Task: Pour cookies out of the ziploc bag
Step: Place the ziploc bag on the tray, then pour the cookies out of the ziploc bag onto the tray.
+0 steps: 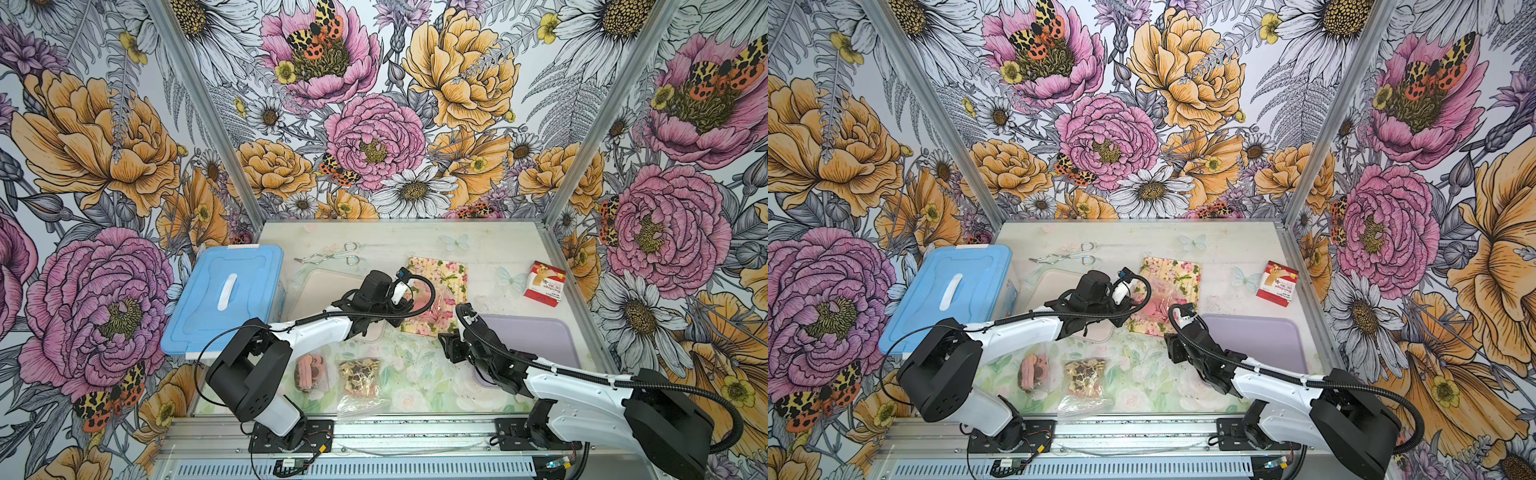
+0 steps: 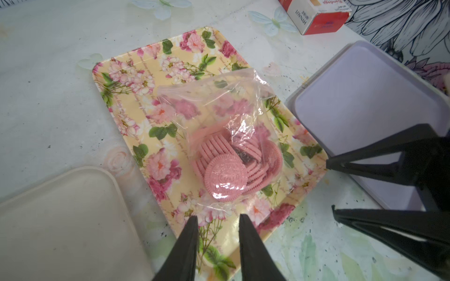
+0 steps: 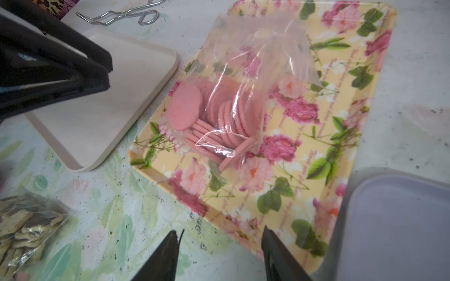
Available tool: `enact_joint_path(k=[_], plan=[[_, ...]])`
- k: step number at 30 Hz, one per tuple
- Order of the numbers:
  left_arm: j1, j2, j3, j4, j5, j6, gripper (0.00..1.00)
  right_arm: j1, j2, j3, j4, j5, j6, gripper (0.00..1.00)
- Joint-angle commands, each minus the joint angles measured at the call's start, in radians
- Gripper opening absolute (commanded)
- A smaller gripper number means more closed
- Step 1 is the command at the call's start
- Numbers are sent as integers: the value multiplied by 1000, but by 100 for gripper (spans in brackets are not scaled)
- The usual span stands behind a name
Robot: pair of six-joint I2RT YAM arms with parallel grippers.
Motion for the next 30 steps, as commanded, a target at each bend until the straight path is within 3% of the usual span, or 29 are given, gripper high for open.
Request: enact_joint_path(k=[1, 9, 15, 25, 30], plan=[[7, 3, 27, -53, 45, 55, 31, -48, 29, 2, 92, -87, -46, 58], [7, 22, 62, -107, 39, 71, 31, -118, 172, 30, 194, -231, -90, 54], [5, 24, 65, -109, 23, 62, 31, -131, 253, 38, 291, -270, -94, 47], [5, 58, 88, -137, 11, 67, 31, -150, 364, 73, 351, -283, -87, 24], [-1, 52, 88, -137, 10, 68, 31, -164, 367, 74, 352, -251, -83, 25]])
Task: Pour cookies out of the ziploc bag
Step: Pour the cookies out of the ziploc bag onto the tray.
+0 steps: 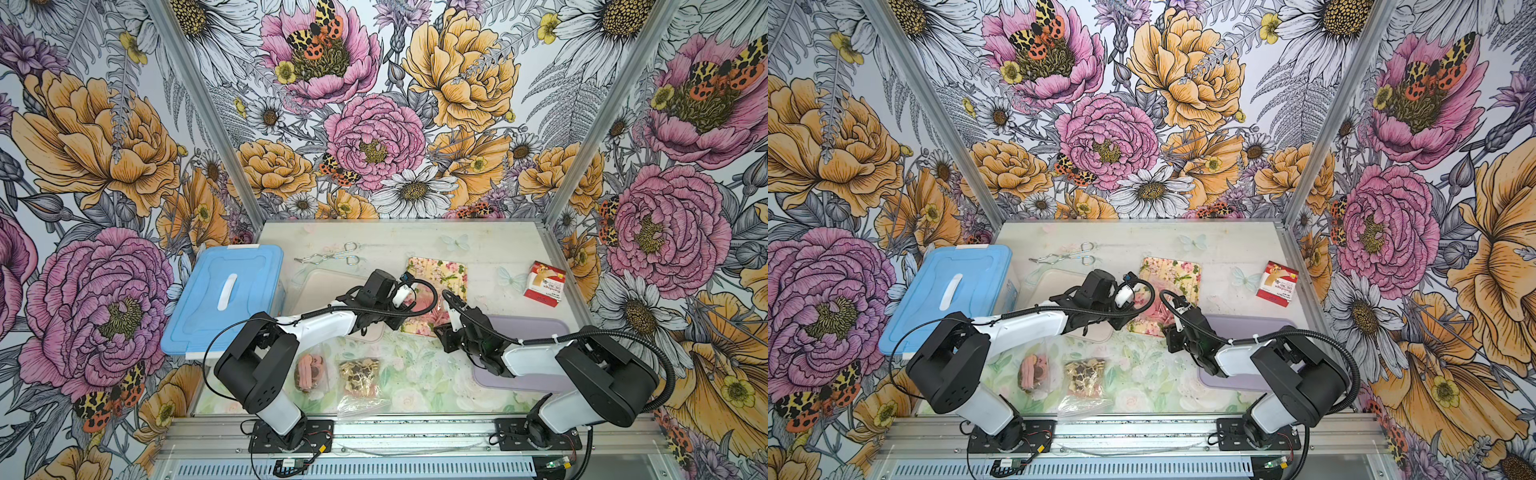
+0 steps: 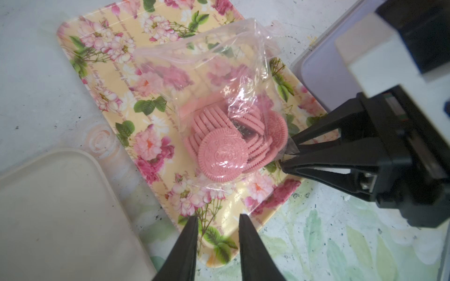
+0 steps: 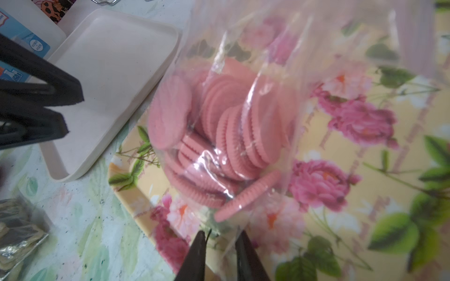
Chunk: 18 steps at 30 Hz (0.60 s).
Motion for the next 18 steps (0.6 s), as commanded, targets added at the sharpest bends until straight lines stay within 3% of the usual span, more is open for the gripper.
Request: enact_joint_path(k=[1, 8, 10, 15, 18], plan=[[-6, 0, 27, -6, -14, 16, 31, -14, 3, 26, 41, 12, 6, 25], [-8, 5, 31, -14, -13, 18, 31, -29, 20, 43, 44, 2, -2, 25], [-7, 6, 32, -14, -15, 18, 31, -32, 30, 46, 47, -7, -4, 22], [-6, 25, 35, -22, -12, 50, 32, -38, 37, 48, 52, -17, -5, 1], [2, 42, 31, -17, -3, 78, 37, -40, 26, 40, 52, -19, -3, 0]])
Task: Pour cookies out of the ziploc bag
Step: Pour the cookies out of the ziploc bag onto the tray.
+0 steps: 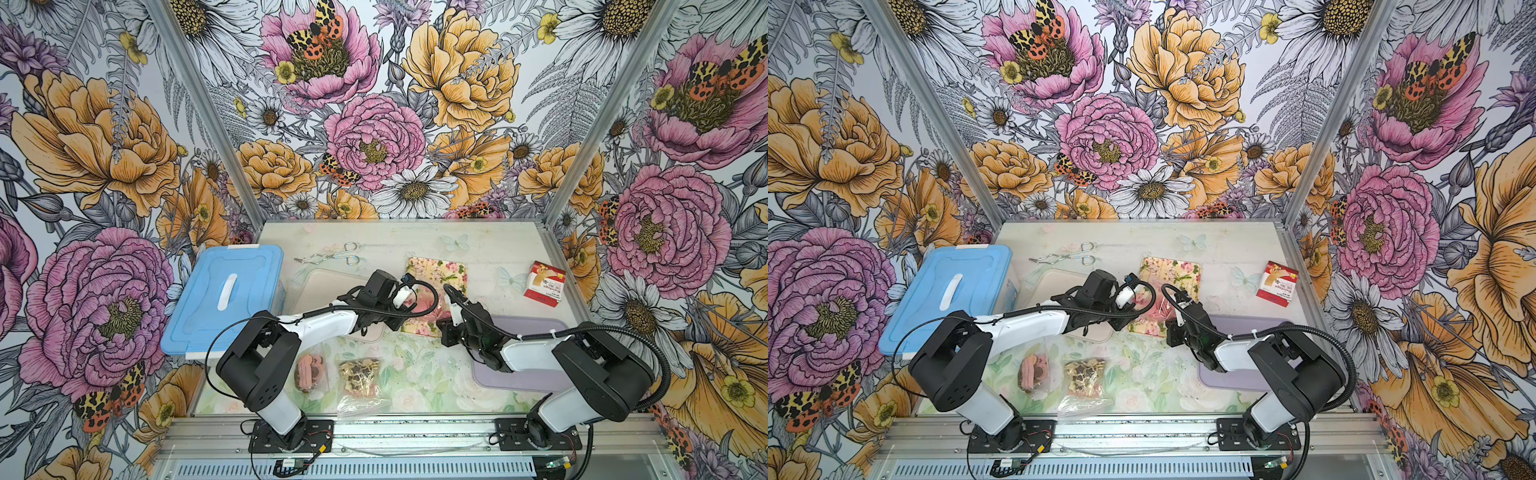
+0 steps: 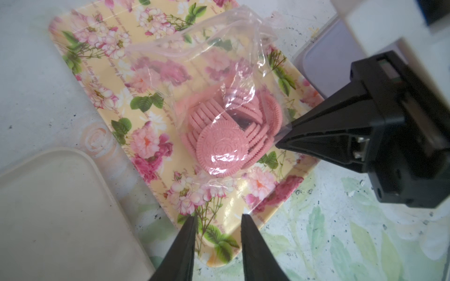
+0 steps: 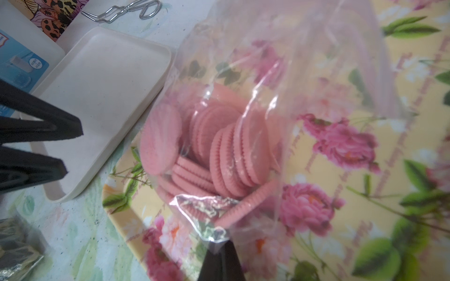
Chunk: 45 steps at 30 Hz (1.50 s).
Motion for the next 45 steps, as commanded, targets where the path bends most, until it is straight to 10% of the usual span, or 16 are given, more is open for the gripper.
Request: enact_joint_path(k=[1, 25, 36, 41, 45], plan=[[6, 25, 23, -2, 6, 49, 39, -6, -7, 7, 35, -7, -1, 0], [-5, 180, 29, 227, 50, 44, 39, -9, -37, 8, 3, -34, -14, 0], [-6, 243, 56, 218, 60, 23, 29, -9, -32, 14, -2, -36, -15, 0], [-12, 240, 58, 217, 64, 24, 0, -9, -34, 12, -5, -38, -17, 0], [-15, 210, 47, 217, 67, 29, 0, -9, -44, 11, -7, -37, -12, 0]])
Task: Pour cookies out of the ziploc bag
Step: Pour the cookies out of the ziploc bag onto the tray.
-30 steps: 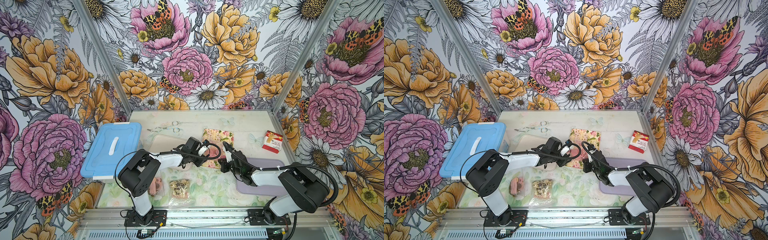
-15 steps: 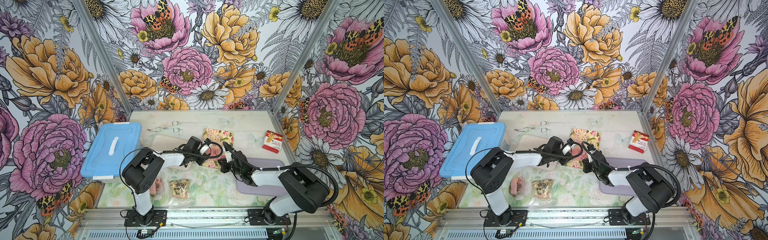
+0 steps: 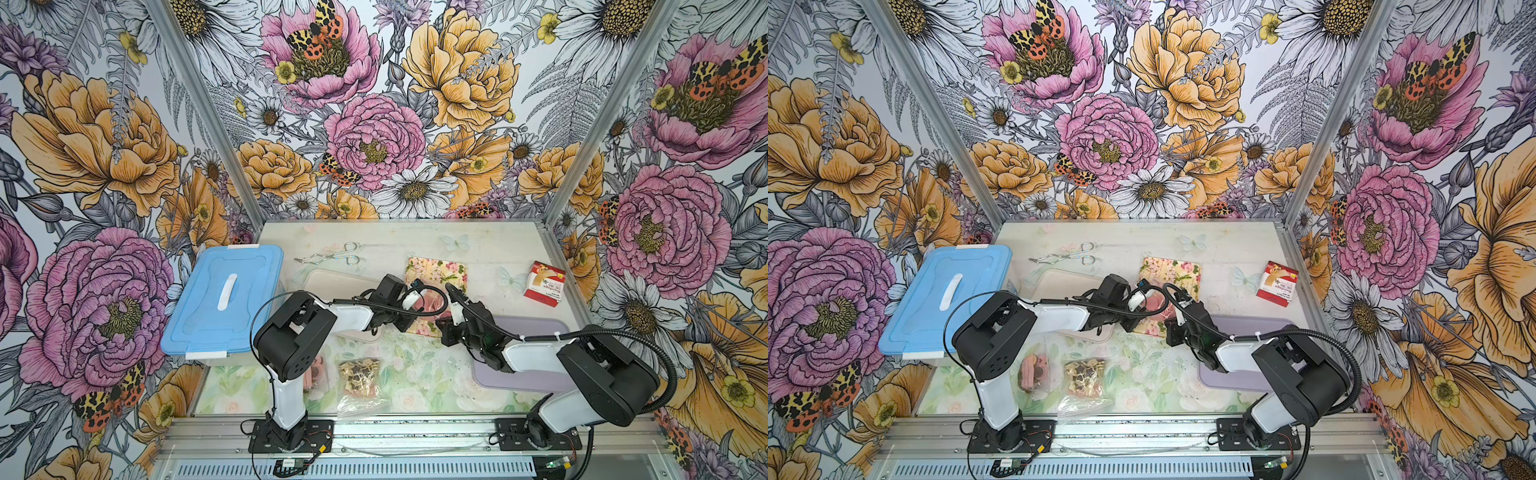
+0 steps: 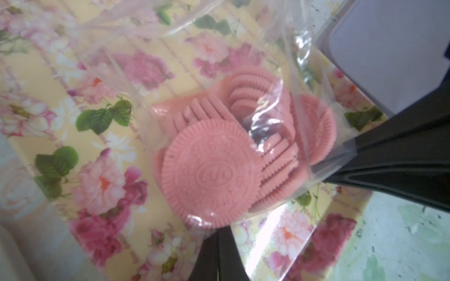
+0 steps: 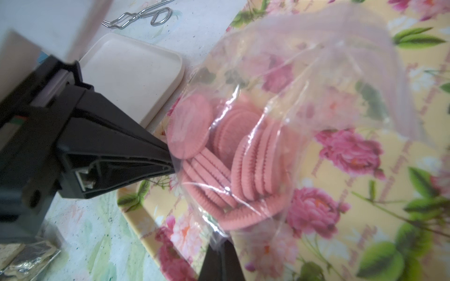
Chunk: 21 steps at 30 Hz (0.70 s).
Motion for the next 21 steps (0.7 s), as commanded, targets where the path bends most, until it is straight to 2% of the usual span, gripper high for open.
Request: enact_joint_path(k=[1, 7, 21], plan=[[-7, -31, 6, 15, 18, 2, 0, -7, -21, 9, 2, -9, -6, 0], [-12, -121, -15, 19, 7, -7, 0, -7, -65, 27, -33, -30, 53, 0], [-23, -223, -45, 35, 6, -27, 0, -9, -241, 129, -422, 53, 84, 0]])
